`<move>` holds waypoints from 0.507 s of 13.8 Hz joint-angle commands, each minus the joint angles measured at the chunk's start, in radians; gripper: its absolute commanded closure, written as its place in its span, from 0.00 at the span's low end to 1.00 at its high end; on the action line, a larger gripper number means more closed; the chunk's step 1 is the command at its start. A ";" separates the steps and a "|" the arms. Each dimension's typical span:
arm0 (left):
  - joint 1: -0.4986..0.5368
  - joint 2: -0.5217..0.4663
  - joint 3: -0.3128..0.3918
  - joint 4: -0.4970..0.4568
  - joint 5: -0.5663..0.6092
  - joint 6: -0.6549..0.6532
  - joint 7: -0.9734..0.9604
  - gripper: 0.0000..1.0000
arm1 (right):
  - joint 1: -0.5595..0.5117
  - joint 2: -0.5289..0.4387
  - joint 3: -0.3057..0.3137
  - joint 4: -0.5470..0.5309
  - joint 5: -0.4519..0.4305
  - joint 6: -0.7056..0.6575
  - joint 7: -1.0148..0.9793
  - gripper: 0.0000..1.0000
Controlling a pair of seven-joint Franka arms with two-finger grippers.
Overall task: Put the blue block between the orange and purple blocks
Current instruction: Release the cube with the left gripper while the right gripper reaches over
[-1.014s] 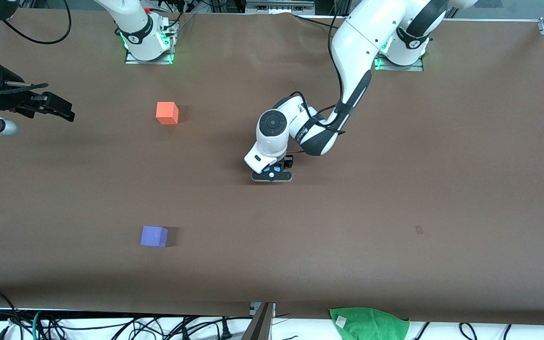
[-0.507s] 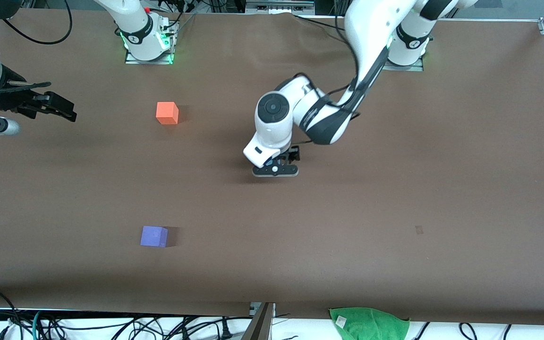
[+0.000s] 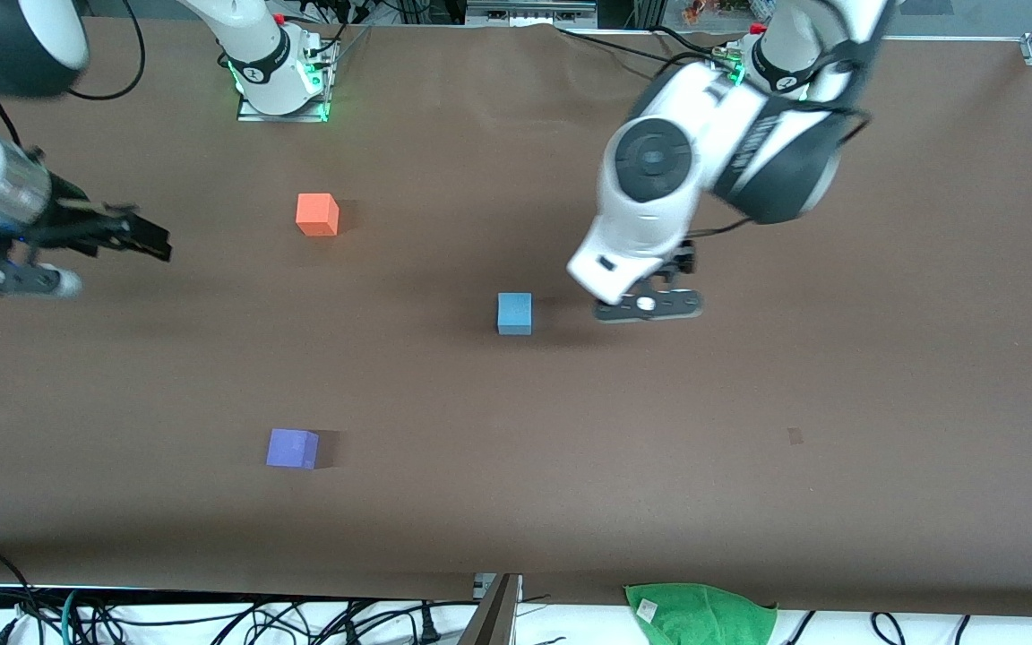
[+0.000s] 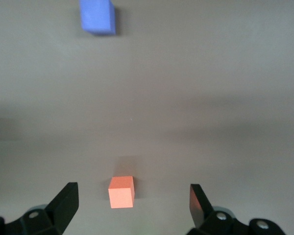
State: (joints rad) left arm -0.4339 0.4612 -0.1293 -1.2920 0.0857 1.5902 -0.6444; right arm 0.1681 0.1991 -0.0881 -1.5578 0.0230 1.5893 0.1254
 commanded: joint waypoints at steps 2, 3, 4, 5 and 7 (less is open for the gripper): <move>0.134 -0.119 -0.010 -0.030 0.008 -0.071 0.184 0.00 | 0.036 0.063 0.016 0.016 0.009 0.000 -0.038 0.00; 0.173 -0.134 -0.010 -0.030 0.008 -0.103 0.233 0.00 | 0.068 0.068 0.018 0.007 0.012 0.001 -0.021 0.00; 0.206 -0.150 -0.010 -0.030 0.006 -0.137 0.283 0.00 | 0.105 0.071 0.018 -0.014 0.021 0.020 -0.015 0.00; 0.239 -0.165 -0.010 -0.035 0.006 -0.157 0.343 0.00 | 0.135 0.075 0.018 -0.036 0.031 0.056 0.025 0.00; 0.306 -0.184 -0.010 -0.033 0.005 -0.165 0.446 0.00 | 0.201 0.101 0.019 -0.070 0.067 0.142 0.126 0.00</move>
State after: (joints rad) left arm -0.1816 0.3158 -0.1281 -1.2929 0.0857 1.4347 -0.2954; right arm 0.3135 0.2917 -0.0655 -1.5812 0.0559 1.6583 0.1792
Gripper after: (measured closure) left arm 0.000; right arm 0.000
